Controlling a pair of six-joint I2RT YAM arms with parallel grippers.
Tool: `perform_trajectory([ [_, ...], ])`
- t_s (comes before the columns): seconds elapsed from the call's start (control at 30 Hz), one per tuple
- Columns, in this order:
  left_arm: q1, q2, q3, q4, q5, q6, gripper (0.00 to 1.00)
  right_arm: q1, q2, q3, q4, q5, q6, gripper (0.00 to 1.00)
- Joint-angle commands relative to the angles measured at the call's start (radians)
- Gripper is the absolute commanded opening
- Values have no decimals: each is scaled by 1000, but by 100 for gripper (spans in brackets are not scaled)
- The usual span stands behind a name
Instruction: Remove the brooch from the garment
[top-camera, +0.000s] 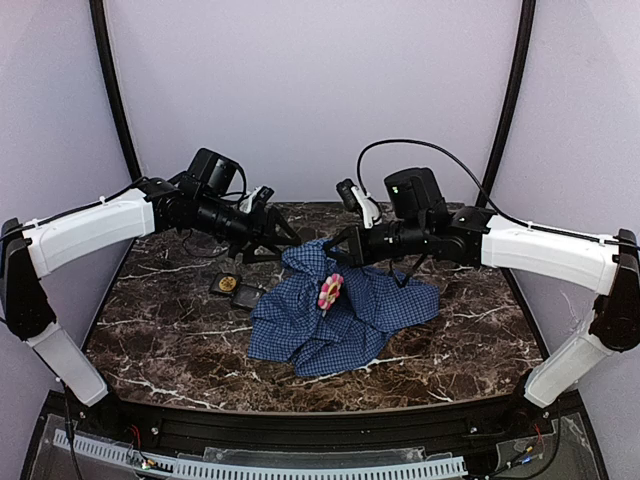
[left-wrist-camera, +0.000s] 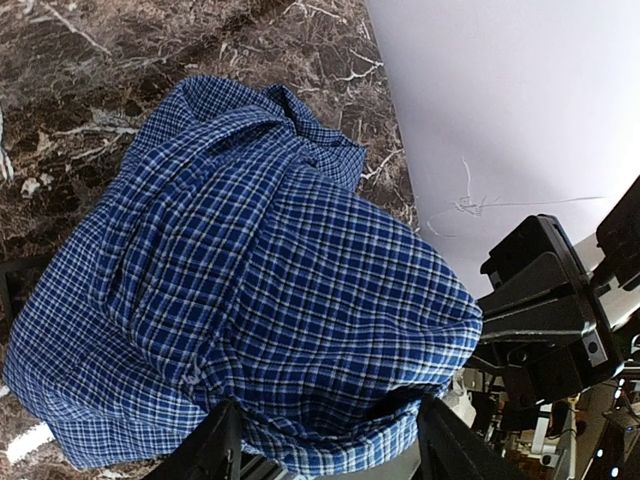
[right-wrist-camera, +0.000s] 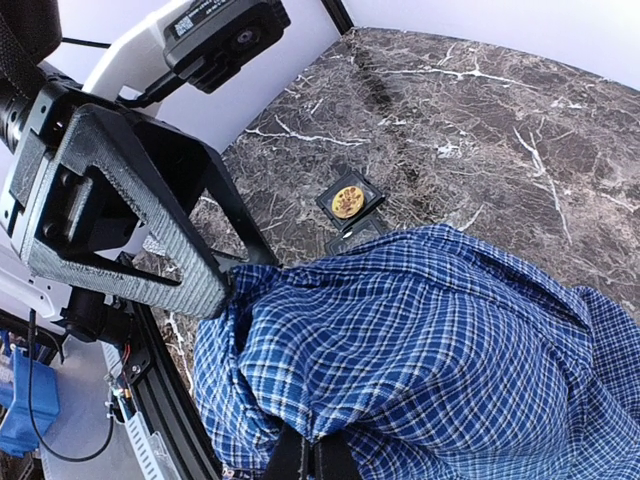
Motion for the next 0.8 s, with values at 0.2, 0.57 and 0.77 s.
perform_trajectory([
  [0.2, -3, 22, -3, -26, 64, 38, 48, 9, 5, 67, -12, 88, -12, 0],
  [0.57, -17, 9, -46, -44, 101, 114, 16, 7, 25, 86, -37, 230, 82, 0],
  [0.77, -23, -2, -73, -89, 111, 170, 30, 6, 36, 95, -51, 250, 126, 0],
])
